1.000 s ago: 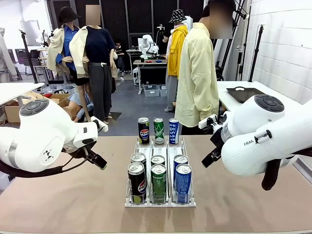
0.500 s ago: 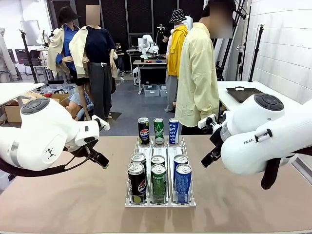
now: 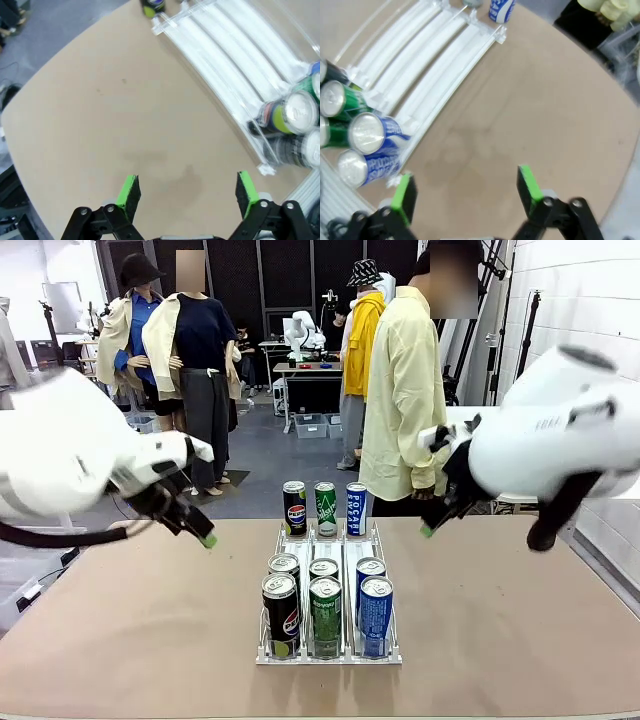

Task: Retrieve and hand over the desired beverage to the person.
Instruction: Pick up a can of the same type that the person held from the Automatic Can Dispenser.

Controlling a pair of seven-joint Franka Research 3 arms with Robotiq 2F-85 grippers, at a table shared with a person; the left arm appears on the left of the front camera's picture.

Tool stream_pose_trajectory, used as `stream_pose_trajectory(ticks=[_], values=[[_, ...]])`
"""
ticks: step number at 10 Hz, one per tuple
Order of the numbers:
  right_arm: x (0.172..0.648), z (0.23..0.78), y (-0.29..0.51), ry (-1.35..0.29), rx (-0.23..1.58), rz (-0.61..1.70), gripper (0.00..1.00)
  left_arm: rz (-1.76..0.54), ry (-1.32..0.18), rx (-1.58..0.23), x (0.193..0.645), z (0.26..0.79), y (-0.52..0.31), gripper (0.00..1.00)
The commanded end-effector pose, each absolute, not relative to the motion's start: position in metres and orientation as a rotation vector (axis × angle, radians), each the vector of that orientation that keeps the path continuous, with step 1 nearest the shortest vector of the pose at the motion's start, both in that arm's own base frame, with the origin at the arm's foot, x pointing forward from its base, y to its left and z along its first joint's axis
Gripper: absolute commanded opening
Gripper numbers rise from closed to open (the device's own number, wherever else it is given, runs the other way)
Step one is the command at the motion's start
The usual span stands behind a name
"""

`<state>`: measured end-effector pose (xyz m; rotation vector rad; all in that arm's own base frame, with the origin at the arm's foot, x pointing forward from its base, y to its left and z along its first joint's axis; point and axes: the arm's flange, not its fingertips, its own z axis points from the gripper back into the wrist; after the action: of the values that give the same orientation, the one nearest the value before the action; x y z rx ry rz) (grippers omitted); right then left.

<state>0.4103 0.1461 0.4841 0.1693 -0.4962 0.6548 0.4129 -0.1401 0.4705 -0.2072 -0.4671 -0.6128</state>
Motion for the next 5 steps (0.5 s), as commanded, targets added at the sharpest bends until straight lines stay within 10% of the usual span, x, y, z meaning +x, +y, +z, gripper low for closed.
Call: stream_pose_trajectory(ticks=[1,5], values=[[0.434,0.518,0.106,-0.407,0.329,0.637,1.00,-0.636,-0.371,-0.443,0.417,0.510,-0.098,1.00],[0.433,0.560,-0.001,-0.415,0.769,0.555,1.00,-0.547,-0.452,-0.837,0.407,0.551,-0.006,1.00]])
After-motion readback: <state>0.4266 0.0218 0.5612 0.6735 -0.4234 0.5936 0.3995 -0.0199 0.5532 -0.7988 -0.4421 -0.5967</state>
